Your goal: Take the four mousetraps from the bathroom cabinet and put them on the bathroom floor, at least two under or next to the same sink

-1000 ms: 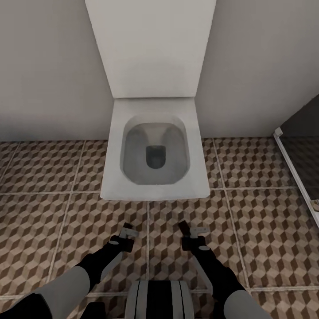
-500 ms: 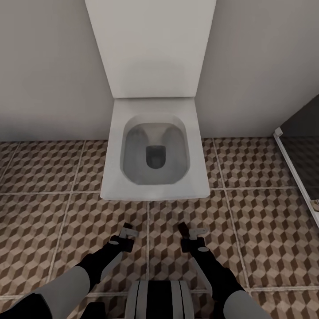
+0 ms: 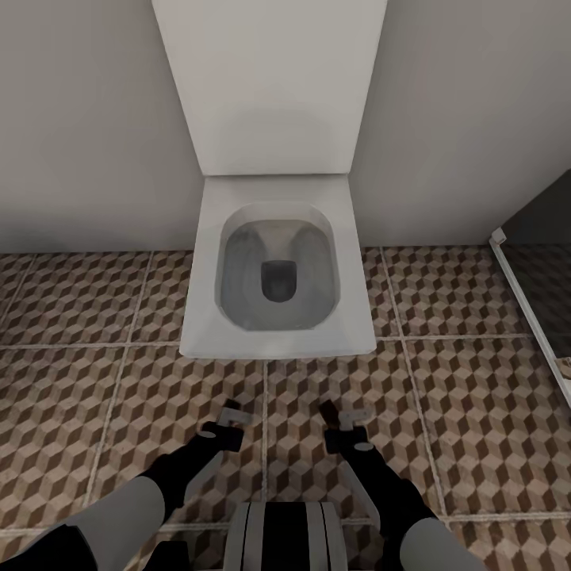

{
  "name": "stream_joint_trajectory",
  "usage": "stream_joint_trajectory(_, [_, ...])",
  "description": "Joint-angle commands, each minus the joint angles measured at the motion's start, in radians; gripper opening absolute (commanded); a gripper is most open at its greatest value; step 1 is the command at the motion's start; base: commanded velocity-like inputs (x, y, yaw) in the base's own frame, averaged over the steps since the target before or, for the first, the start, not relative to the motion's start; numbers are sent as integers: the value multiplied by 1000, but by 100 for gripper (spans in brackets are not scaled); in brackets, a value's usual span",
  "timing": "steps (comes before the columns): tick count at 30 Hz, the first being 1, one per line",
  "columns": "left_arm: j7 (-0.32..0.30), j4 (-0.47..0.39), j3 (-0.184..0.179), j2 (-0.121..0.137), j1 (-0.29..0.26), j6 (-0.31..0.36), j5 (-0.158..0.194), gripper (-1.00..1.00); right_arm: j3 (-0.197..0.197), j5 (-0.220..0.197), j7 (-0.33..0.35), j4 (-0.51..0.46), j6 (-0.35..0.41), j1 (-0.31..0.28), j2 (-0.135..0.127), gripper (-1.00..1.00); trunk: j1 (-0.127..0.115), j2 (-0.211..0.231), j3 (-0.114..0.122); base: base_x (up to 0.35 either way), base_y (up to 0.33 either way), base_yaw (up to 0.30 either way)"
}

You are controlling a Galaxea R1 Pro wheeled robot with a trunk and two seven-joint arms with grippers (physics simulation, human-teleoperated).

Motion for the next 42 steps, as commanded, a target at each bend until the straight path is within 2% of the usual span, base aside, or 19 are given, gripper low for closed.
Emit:
stream_joint_trajectory(1, [8,-2,-9,0,-1,4,7,-100,5,-3,-9,1,5,-2,-1,-100,0,0,-1,0,0,0])
stream_joint_trajectory(6, [8,-2,-9,-3,-1,3,7,-100,5,18,-9,37,6,-22,-1,-100,0,0,-1,0,0,0])
stream_joint_trajectory(13, [8,-1,-10,-3,-1,4,7,-100,5,20,-8,113,1,-69,-1,-100,0,0,-1,0,0,0])
stream_joint_trajectory(22, [8,0,-10,-4,-1,3,7,-100,5,19,-8,124,1,-103,0,-100,0,0,-1,0,0,0])
stream_joint_trajectory(42, [8,1,-10,-3,-1,-24,7,-100,5,19,-8,124,0,-110,1,-100,0,0,-1,0,0,0])
